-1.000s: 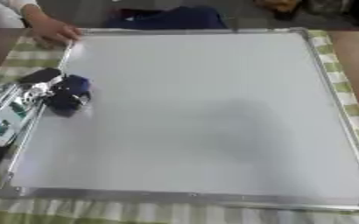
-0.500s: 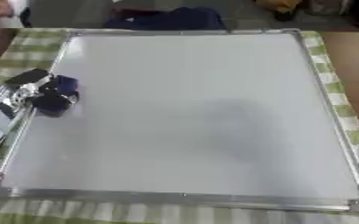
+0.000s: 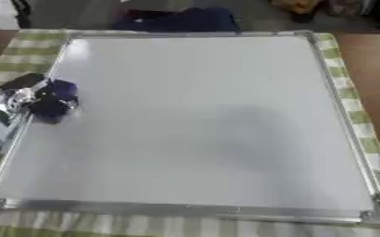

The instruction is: Wipe the whiteboard clean with a brush.

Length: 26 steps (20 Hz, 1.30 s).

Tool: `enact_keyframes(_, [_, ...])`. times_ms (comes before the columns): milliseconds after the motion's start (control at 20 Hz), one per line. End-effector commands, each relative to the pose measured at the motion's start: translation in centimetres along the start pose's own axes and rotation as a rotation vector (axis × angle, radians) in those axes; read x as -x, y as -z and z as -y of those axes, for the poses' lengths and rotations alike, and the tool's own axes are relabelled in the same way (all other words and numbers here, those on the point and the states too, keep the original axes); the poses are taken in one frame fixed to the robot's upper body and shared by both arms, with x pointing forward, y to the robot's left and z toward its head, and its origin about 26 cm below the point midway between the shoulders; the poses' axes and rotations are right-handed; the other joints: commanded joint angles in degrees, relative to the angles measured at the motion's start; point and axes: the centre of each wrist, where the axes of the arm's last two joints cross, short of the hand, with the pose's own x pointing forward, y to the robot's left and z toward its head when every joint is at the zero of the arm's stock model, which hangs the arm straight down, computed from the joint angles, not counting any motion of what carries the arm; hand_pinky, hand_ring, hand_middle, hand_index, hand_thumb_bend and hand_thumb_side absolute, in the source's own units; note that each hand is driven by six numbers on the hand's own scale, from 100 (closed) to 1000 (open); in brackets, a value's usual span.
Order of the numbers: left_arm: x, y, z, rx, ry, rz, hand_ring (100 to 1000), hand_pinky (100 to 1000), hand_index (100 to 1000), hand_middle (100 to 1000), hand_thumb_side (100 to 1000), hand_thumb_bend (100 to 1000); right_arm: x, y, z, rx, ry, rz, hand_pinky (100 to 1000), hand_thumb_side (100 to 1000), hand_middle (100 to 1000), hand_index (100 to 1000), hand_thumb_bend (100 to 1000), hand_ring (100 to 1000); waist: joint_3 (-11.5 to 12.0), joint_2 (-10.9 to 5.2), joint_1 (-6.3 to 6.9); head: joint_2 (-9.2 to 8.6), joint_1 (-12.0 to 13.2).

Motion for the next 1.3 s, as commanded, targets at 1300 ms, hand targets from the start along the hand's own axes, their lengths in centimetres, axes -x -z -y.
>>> enact_keyframes(1300, [-9.7, -8.2, -2.8, 0.021, 0.204, 0.579, 477, 380, 360, 307, 552, 100, -0.7, 0.8, 0.2, -0.005, 0.007, 0.036, 627, 807, 443, 381, 100, 528, -0.5, -1.42, 0.18, 0.14, -0.2])
